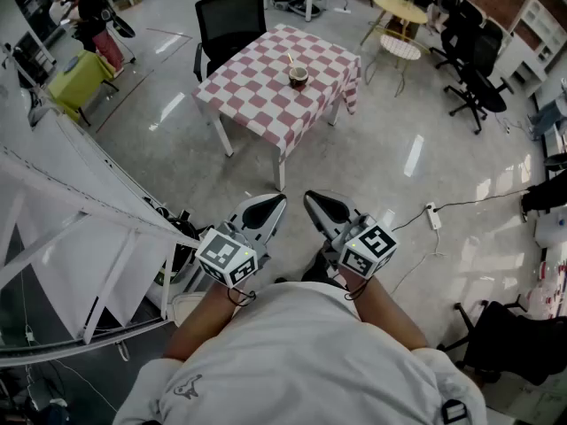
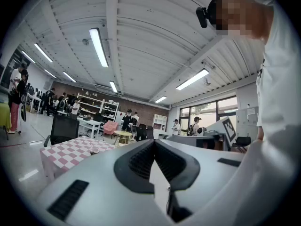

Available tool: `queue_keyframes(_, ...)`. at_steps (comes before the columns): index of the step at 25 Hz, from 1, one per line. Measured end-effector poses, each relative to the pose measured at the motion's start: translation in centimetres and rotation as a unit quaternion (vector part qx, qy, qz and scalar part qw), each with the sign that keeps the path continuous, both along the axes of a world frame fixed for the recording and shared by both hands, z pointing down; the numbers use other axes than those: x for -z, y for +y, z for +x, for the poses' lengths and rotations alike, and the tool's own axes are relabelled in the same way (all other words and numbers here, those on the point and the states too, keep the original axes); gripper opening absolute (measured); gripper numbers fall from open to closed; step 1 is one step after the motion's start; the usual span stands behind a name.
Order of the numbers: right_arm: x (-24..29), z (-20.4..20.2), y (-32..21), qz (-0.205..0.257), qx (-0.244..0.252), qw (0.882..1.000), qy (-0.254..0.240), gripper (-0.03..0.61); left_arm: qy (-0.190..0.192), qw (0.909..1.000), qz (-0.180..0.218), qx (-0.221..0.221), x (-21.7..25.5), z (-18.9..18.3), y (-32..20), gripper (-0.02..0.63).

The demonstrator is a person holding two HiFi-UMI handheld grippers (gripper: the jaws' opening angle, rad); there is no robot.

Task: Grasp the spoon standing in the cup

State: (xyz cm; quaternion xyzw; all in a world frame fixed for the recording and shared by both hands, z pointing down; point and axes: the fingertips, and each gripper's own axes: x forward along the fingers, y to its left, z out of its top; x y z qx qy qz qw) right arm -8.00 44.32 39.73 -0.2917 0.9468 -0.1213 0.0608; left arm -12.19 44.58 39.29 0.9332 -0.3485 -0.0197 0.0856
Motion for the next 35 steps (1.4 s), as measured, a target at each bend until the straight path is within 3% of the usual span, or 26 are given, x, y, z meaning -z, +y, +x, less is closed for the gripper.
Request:
queue_keyframes(9,-0.4,1.0,-1.7,0.000,-0.009,1.000,0.003,0.032,-0.006,0.9999,-0.010,-0.010,-0.7,1.1,-1.6,0.011)
queue_keyframes(16,-1.7,2.6,-4.4,-0.027,-0.006,1.000,0.003,0.032,-0.012,0.9997,-0.014,-0.016,-1.2,3.1,-4.4,0.011)
queue_keyframes(29,-0.4,10.7,-13.0,0.000,-0.011,1.000,0.005,0.032,-0.030,0.9992,-0.003,-0.027,-1.0,11.0,-13.7,0.011)
queue_keyframes(35,-0.5,13.9,-16.3,0.003,0.008,1.000,0.011,0.032,-0.048,0.9988,-0.007,-0.011,-2.0,13.8,-17.2,0.011)
